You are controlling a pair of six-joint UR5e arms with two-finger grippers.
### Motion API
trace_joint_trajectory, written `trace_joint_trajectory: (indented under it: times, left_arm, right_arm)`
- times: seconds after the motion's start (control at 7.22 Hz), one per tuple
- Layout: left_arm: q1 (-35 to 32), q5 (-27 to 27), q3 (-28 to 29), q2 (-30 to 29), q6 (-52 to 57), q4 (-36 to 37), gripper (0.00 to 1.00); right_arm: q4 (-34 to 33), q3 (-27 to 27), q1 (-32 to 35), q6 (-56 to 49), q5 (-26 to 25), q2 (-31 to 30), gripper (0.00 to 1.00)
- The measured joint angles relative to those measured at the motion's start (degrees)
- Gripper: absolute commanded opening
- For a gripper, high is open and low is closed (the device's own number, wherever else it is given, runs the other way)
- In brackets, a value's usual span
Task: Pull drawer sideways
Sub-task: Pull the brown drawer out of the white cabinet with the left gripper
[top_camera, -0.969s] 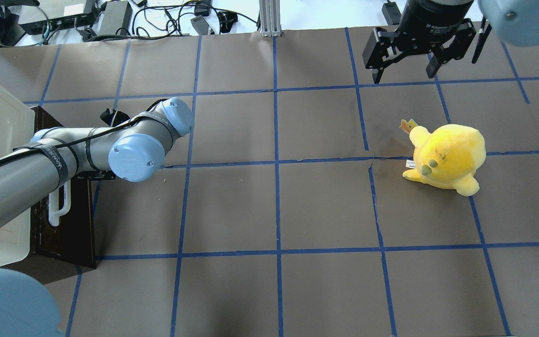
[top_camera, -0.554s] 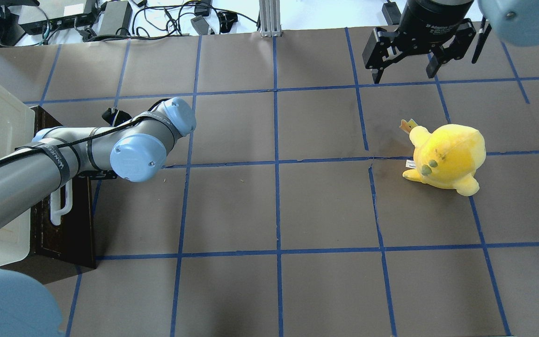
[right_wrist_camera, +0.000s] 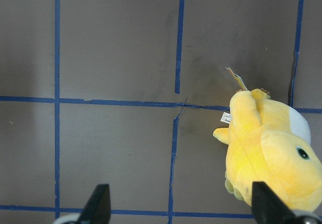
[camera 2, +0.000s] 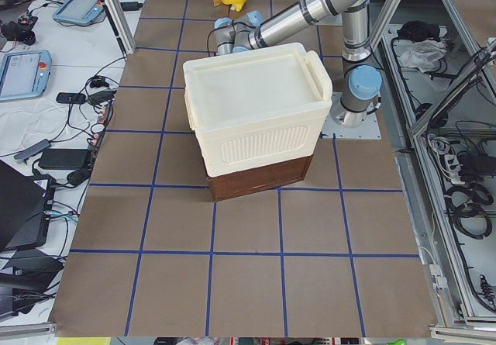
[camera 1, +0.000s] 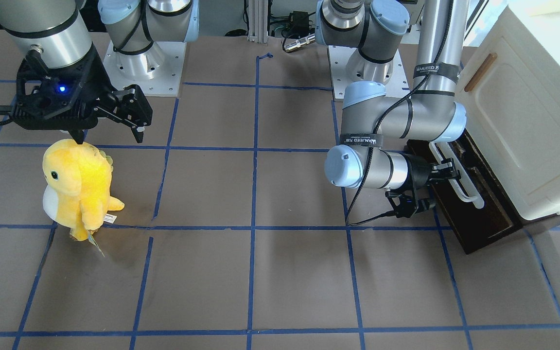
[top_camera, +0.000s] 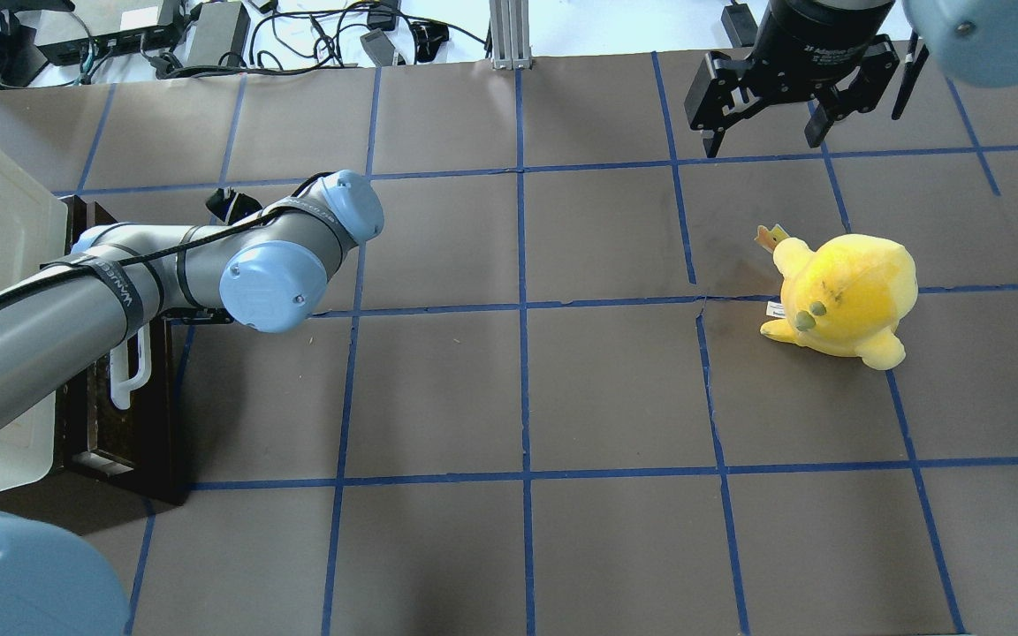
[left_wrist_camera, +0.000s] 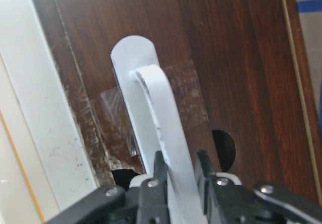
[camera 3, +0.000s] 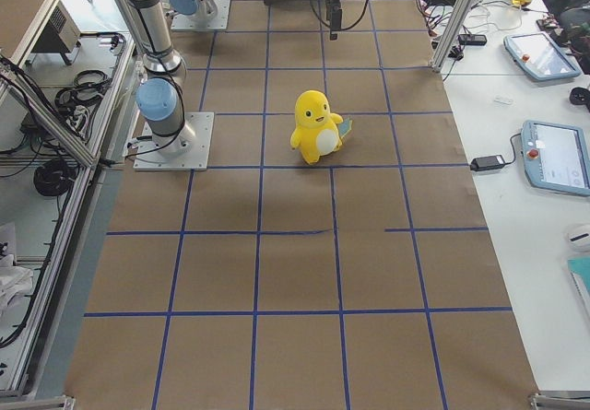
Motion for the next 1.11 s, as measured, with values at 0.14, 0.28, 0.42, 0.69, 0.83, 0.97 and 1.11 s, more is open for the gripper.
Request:
trace_joint_trajectory:
  times: [0.14, 0.28, 0.42, 0.69, 0.83, 0.97, 1.11]
  left_arm:
    - [-0.39, -0.35, 0.2, -0.03, 0.02, -0.03, 0.16]
    - [-1.12, -0.93, 0.27, -0.06, 0.04, -0.03, 0.16]
    - [-2.03, -1.71, 0.29, -0.13, 0.08, -0.03, 0.16]
    - [-2.99, -2.3, 0.3, -0.28, 0.22, 0.24, 0.16]
    - [-3.4, -2.42, 0.31, -0.34, 0.26, 0.32, 0.16]
    - [-4.19, -2.47, 0.35, -0.37, 0.26, 0.37, 0.16]
    - [-5.03, -2.49, 0.37, -0.39, 0.25, 0.4, 0.16]
  right_arm:
    - [0.0, 0.0, 0.0, 0.0, 0.0, 0.0, 1.0]
    - [0.0, 0.0, 0.0, 0.0, 0.0, 0.0, 1.0]
    - [0.0, 0.0, 0.0, 0.0, 0.0, 0.0, 1.0]
    - [0.0, 0.0, 0.0, -0.04, 0.0, 0.0, 1.0]
    - [0.0, 0.0, 0.0, -0.02, 0.0, 0.0, 1.0]
    - [0.0, 0.0, 0.0, 0.0, 0.0, 0.0, 1.0]
    - [0.0, 0.0, 0.0, 0.0, 0.0, 0.0, 1.0]
